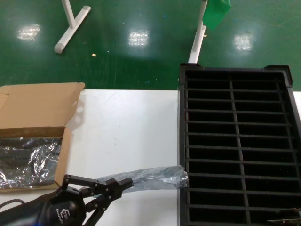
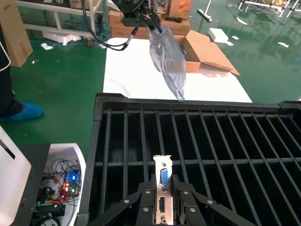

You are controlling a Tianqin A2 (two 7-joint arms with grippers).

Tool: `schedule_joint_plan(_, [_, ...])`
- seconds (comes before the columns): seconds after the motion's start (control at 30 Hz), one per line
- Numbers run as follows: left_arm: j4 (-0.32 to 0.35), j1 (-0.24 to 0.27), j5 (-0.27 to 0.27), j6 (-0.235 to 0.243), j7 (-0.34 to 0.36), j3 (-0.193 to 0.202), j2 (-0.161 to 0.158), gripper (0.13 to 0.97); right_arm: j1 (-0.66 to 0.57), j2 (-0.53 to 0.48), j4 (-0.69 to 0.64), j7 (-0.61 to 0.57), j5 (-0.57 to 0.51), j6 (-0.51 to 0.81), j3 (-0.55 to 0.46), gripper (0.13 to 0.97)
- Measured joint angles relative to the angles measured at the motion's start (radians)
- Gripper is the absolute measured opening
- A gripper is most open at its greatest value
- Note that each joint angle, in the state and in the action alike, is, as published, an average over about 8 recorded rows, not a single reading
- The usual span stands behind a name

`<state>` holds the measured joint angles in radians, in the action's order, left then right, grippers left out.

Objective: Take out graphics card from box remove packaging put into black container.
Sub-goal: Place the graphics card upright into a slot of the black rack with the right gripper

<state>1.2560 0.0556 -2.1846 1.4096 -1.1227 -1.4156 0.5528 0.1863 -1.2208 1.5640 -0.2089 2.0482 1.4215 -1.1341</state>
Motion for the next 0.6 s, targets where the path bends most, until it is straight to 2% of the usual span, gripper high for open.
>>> schedule_joint_plan(0.2, [0.005, -0.002, 0.0, -0.003, 0.0, 0.0, -0.001, 0.142, 0.017, 0.012, 0.002, 0.002, -0.005, 0.004, 0.021, 0.198])
schedule_joint_plan(0.6, [0.0, -0.018, -0.007, 0.002, -0.006, 0.015, 0.004, 0.142, 0.011, 0.002, -0.003, -0.022, -0.003, 0.015, -0.01, 0.198])
